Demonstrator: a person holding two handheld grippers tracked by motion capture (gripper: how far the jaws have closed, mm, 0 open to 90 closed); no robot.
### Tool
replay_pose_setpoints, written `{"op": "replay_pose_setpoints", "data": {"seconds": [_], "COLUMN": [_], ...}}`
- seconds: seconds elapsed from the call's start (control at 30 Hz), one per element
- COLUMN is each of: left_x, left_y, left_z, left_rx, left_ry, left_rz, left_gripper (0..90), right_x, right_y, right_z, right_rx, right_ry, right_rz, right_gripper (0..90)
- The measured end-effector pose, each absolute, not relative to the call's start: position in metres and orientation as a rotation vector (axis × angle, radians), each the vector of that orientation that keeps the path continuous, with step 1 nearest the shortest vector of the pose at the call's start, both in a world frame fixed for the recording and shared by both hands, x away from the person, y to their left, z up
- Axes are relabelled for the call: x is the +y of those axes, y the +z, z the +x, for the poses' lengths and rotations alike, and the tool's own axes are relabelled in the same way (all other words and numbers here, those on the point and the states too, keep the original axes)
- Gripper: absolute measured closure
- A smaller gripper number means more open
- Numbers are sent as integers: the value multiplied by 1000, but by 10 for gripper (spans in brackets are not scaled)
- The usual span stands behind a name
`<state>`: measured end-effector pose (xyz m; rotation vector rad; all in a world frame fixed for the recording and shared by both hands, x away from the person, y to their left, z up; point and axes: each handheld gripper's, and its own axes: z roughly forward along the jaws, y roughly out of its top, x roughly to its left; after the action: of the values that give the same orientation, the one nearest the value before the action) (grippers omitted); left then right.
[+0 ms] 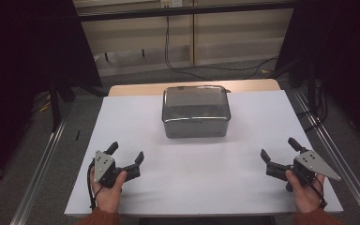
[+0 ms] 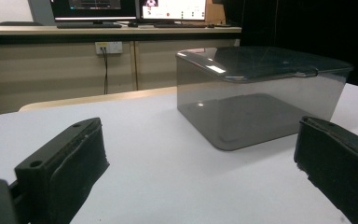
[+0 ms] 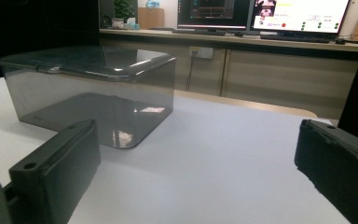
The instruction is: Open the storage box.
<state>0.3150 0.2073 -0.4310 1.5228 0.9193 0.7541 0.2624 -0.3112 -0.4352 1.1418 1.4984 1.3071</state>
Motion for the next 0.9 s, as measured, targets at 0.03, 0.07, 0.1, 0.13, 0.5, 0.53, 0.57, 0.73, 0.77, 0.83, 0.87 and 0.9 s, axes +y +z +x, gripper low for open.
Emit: {"op": "replay_pose_setpoints", "data": {"seconds": [0.03, 0.07, 0.1, 0.13, 0.5, 0.53, 0.57, 0.73, 0.77, 0.83, 0.87, 0.9], "left_x": [207, 207, 207, 207, 206, 206, 206, 205, 205, 205, 204, 203], "left_y": [-431, -431, -431, -431, -431, -431, -431, -431, -431, -431, -431, -432], "left_z": [315, 315, 315, 315, 316, 316, 316, 315, 315, 315, 315, 314], "left_rx": [921, 926, 926, 926, 942, 943, 940, 930, 929, 926, 920, 918], "left_ry": [753, 745, 745, 744, 736, 738, 734, 724, 722, 716, 716, 720], "left_rz": [1529, 1527, 1527, 1528, 1530, 1532, 1531, 1538, 1540, 1540, 1546, 1553], "left_gripper": [26, 26, 26, 26, 40, 40, 40, 40, 40, 40, 40, 40], "right_x": [-310, -310, -310, -309, -305, -304, -304, -298, -296, -295, -293, -292], "right_y": [-436, -436, -436, -436, -441, -441, -441, -441, -440, -440, -440, -441], "right_z": [264, 264, 264, 265, 270, 270, 270, 273, 273, 274, 276, 277], "right_rx": [1506, 1508, 1508, 1515, 1576, 1580, 1579, 1613, 1622, 1626, 1643, 1650], "right_ry": [1314, 1316, 1316, 1319, 1315, 1317, 1314, 1323, 1333, 1341, 1356, 1348], "right_rz": [1144, 1141, 1141, 1142, 1181, 1182, 1178, 1152, 1148, 1147, 1155, 1151], "right_gripper": [0, 0, 0, 0, 0, 0, 0, 0, 0, 0, 0, 0]}}
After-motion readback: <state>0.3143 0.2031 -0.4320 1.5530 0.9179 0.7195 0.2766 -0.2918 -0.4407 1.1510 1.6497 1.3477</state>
